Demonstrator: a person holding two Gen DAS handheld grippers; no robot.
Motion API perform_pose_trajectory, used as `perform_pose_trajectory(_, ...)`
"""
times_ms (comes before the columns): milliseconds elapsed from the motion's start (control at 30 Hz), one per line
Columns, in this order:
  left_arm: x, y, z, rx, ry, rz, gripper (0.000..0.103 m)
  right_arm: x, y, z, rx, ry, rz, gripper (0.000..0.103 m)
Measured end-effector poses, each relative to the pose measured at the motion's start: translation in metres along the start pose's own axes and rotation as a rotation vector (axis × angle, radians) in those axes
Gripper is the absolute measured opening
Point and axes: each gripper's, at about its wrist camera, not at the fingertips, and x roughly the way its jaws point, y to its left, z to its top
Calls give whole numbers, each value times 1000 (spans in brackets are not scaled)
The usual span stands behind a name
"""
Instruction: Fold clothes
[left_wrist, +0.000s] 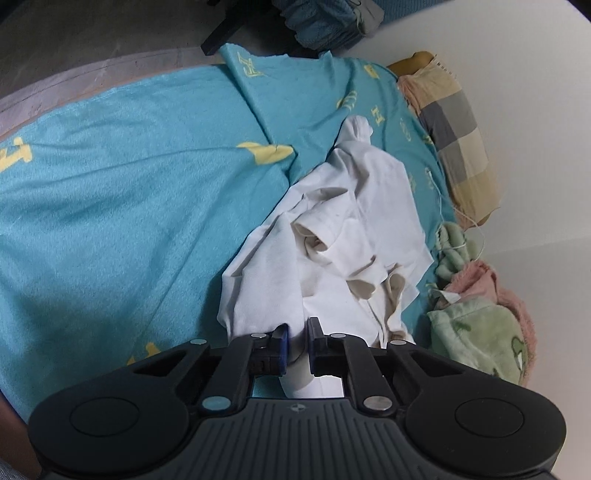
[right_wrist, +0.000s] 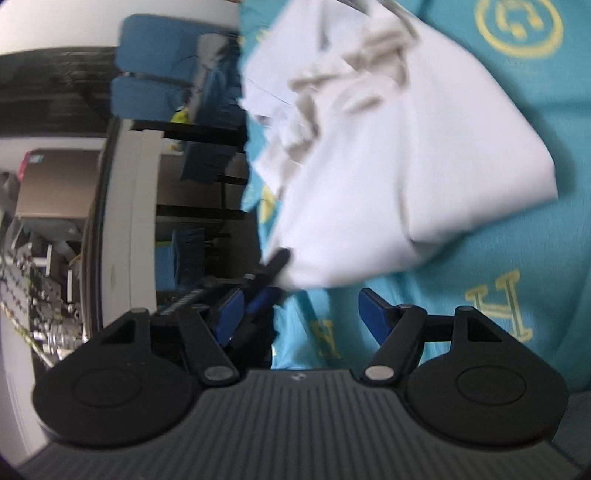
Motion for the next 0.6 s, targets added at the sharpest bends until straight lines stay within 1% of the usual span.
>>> perform_pose_trajectory(67, -4, 0, 0, -6, -10, -6, 11, 1, -11, 0, 68, -28, -28, 72)
perform_pose_trajectory(133, -8, 1, 1, -11, -18, -13, 11, -6, -26, 3, 147, -94, -68, 71)
perform_pose_trajectory(233, -11, 1, 1, -9, -25, -17, 11, -22, -42, 7, 233, -219, -118, 70)
perform_pose_trajectory(300, -12, 1, 1, -8, -26, -17, 11, -30, -49, 11, 252, -282, -116, 59)
perform_pose_trajectory(333, -12, 1, 2, -9, -24, -15, 11, -31, -49, 13, 251, -300, -117, 53)
perform_pose_trajectory(400, -11, 3, 3, -14, -19, -12, 11, -31, -47, 14, 235, -320, -129, 21)
perform_pose_trajectory(500, -9, 7, 3, -33, -7, -9, 11, -31, -38, 12, 167, -352, -135, 13)
perform_pose_trajectory(600, -4, 9, 3, -45, 9, 4, 12, -36, -33, 12, 111, -381, -136, 11)
